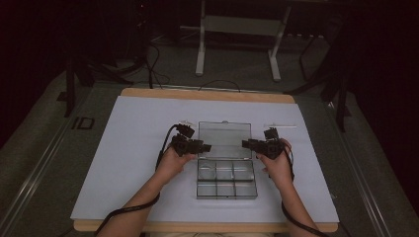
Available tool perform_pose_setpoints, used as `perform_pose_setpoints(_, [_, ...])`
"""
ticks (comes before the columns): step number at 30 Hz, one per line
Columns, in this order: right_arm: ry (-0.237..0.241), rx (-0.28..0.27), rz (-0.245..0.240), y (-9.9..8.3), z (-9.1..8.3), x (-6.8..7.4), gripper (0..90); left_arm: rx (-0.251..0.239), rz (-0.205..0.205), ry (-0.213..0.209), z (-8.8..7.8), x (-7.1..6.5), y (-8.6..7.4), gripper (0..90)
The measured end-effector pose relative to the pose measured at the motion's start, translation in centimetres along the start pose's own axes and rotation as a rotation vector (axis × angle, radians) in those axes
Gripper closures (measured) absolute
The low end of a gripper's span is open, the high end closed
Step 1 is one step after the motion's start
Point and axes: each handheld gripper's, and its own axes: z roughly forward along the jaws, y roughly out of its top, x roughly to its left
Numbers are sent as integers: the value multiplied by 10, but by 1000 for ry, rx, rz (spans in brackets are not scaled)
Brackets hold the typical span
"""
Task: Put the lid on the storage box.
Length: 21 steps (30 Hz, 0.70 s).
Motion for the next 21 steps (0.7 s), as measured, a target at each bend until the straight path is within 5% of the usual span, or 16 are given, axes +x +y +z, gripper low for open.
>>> perform_pose_setpoints(15, [2, -61, -76, -3, -19, 12, 625, -50, 96, 44, -15, -13, -2, 641])
perform_pose_setpoints(21, [-2, -79, -110, -6, -24, 15, 639, -66, 111, 28, -19, -14, -4, 653])
